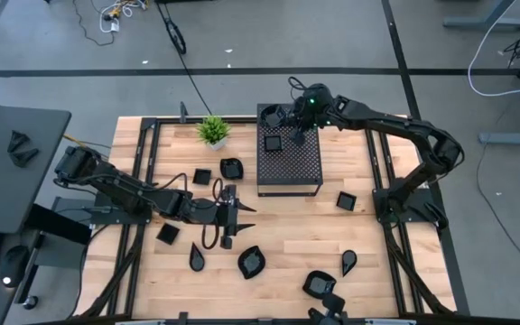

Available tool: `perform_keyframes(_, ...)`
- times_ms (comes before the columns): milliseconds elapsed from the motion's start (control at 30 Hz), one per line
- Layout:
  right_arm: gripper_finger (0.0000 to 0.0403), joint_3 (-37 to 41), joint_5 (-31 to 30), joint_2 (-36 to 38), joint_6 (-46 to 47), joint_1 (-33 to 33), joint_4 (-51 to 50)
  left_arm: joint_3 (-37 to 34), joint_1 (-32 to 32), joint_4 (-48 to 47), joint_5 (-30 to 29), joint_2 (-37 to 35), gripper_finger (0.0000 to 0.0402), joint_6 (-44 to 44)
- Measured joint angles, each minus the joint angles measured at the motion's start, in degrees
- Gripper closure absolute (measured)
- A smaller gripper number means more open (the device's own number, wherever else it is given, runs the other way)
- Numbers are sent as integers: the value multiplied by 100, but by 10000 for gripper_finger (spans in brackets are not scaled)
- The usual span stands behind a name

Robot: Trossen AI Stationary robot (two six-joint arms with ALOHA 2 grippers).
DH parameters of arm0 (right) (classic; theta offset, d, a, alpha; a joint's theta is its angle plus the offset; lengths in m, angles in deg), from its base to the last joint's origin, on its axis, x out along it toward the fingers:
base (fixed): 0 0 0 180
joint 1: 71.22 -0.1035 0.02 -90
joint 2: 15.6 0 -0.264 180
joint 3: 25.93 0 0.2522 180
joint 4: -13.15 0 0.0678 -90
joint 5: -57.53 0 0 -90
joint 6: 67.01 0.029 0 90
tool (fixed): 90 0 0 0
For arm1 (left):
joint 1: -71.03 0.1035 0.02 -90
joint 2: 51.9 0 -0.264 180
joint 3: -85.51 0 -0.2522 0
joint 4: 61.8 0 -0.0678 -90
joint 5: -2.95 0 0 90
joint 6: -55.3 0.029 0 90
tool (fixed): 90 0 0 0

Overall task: Pick & Place Mini shaped plates
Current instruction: Stack the drop shaped plate on top of the drop shaped plates on the shelf

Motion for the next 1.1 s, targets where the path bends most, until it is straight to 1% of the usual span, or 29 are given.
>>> perform_keyframes(467,397,2,88,2,35,52,-252,0,-2,-1,0,0,209,-8)
perform_keyframes(767,397,2,169,1,-22,63,541,0,-2,0,0,0,209,-8)
perform_keyframes(1100,396,0,151,-367,-24,206,501,0,-4,-2,0,0,209,-14)
